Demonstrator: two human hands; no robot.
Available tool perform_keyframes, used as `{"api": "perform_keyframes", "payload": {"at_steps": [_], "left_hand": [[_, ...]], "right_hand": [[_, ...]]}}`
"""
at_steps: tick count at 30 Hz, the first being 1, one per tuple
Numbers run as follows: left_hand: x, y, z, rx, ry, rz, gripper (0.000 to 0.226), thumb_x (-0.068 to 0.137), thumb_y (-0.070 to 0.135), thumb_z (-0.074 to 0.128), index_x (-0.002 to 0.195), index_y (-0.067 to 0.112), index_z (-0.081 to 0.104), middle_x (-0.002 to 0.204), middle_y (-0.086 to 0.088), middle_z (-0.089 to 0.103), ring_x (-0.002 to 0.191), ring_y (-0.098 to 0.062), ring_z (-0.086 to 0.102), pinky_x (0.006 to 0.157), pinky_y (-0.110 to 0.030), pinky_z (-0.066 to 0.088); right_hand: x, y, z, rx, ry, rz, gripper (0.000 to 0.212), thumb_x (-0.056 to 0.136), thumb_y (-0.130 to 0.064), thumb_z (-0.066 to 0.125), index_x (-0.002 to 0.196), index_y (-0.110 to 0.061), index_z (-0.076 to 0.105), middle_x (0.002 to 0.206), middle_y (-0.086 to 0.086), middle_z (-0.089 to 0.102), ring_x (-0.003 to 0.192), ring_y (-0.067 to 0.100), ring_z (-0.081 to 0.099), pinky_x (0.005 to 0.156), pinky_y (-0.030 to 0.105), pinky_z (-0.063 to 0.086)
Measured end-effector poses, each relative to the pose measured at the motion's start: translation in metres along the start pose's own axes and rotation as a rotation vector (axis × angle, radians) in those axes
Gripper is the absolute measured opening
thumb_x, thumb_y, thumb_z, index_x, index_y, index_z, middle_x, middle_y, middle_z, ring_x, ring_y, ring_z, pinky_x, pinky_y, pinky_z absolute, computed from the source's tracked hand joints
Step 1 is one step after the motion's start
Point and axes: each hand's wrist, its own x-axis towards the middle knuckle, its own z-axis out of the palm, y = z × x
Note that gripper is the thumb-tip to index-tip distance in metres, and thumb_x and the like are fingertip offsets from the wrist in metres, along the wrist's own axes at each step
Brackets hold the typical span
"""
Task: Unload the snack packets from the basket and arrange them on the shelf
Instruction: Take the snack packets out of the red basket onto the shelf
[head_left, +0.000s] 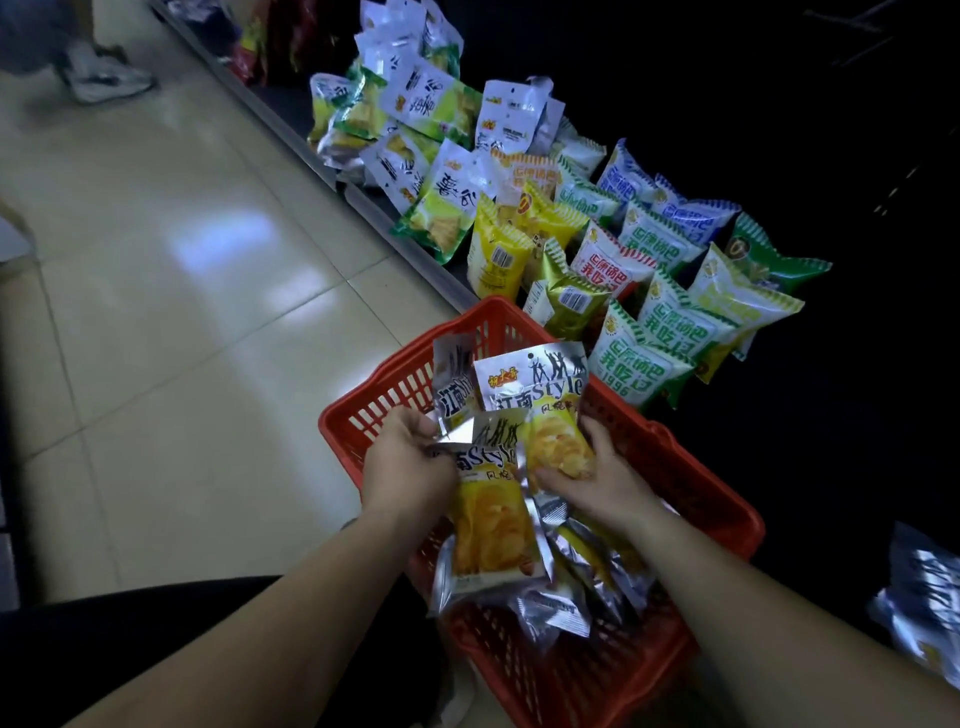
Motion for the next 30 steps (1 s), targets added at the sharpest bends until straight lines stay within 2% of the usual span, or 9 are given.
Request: {"api": "perform_keyframes", "payload": {"at_steps": [4,7,12,15,17,19,23,26,30], "left_hand": [[0.006,-0.012,0.003,-0.001,-0.005,0.007,0.03,0.082,0.006,0.073,0.087,0.029,0.054,0.086,0.003,0.069,0.078,-0.02,0.067,0.062,-0.039,0.056],[0.007,-0.015,0.0,-0.011,-0.006,0.011,0.029,0.083,0.005,0.071,0.087,0.028,0.053,0.088,0.001,0.069,0.08,-0.021,0.065,0.06,-0.037,0.054],[0.002,-0.002,-0.004,-0.053,0.016,0.061,0.024,0.08,0.006,0.064,0.082,0.025,0.05,0.079,-0.004,0.069,0.075,-0.028,0.066,0.062,-0.05,0.056],[-0.003,0.012,-0.009,-0.076,0.012,0.14,0.025,0.08,0.004,0.062,0.079,0.025,0.047,0.075,-0.008,0.066,0.067,-0.029,0.06,0.061,-0.054,0.054],[-0.009,0.025,-0.014,-0.093,0.005,0.202,0.027,0.079,0.003,0.062,0.077,0.025,0.046,0.073,-0.009,0.063,0.066,-0.032,0.059,0.06,-0.06,0.052],[-0.017,0.042,-0.019,-0.103,-0.016,0.27,0.028,0.077,0.002,0.059,0.078,0.026,0.047,0.071,-0.008,0.06,0.065,-0.035,0.059,0.056,-0.061,0.05],[-0.045,0.088,-0.017,-0.164,-0.102,0.371,0.028,0.074,0.003,0.057,0.076,0.029,0.048,0.07,-0.015,0.057,0.057,-0.034,0.056,0.05,-0.056,0.049],[-0.076,0.118,0.008,-0.254,-0.166,0.403,0.04,0.078,-0.011,0.061,0.072,0.026,0.045,0.063,-0.006,0.047,0.054,-0.019,0.043,0.049,-0.035,0.035],[-0.119,0.135,0.066,-0.329,-0.341,0.411,0.043,0.083,-0.011,0.067,0.071,0.024,0.046,0.066,-0.011,0.047,0.056,-0.018,0.042,0.053,-0.035,0.034]], "right_hand": [[0.004,0.005,0.003,-0.033,-0.009,-0.017,0.092,0.07,-0.068,0.076,0.145,-0.056,0.024,0.127,-0.007,0.064,0.113,0.024,0.063,0.096,0.04,0.051],[0.004,0.002,0.0,-0.145,0.086,-0.062,0.083,0.077,-0.057,0.078,0.144,-0.052,0.03,0.118,-0.006,0.069,0.108,0.026,0.065,0.088,0.036,0.051],[-0.005,-0.005,-0.003,-0.155,0.181,-0.145,0.056,0.081,-0.05,0.078,0.119,-0.045,0.037,0.096,-0.006,0.064,0.086,0.025,0.064,0.064,0.031,0.041],[-0.014,-0.015,-0.015,-0.098,0.181,-0.206,0.046,0.091,-0.04,0.07,0.122,-0.043,0.037,0.088,-0.005,0.06,0.07,0.019,0.058,0.054,0.029,0.037],[-0.028,-0.024,-0.029,-0.051,0.195,-0.245,0.044,0.095,-0.034,0.065,0.125,-0.043,0.035,0.092,-0.007,0.061,0.067,0.014,0.058,0.056,0.03,0.044],[-0.045,-0.035,-0.048,-0.018,0.239,-0.281,0.044,0.095,-0.031,0.063,0.125,-0.044,0.033,0.107,-0.003,0.064,0.076,0.019,0.064,0.067,0.037,0.054],[-0.083,-0.044,-0.098,-0.071,0.361,-0.292,0.045,0.097,-0.028,0.062,0.126,-0.045,0.032,0.126,0.001,0.061,0.091,0.027,0.066,0.078,0.04,0.053],[-0.12,-0.027,-0.142,-0.121,0.441,-0.245,0.044,0.096,-0.028,0.063,0.122,-0.046,0.034,0.117,0.001,0.063,0.087,0.024,0.066,0.075,0.037,0.051],[-0.177,0.033,-0.197,-0.111,0.512,-0.103,0.035,0.096,-0.028,0.062,0.115,-0.043,0.037,0.095,-0.006,0.06,0.063,0.013,0.053,0.061,0.036,0.044]]}}
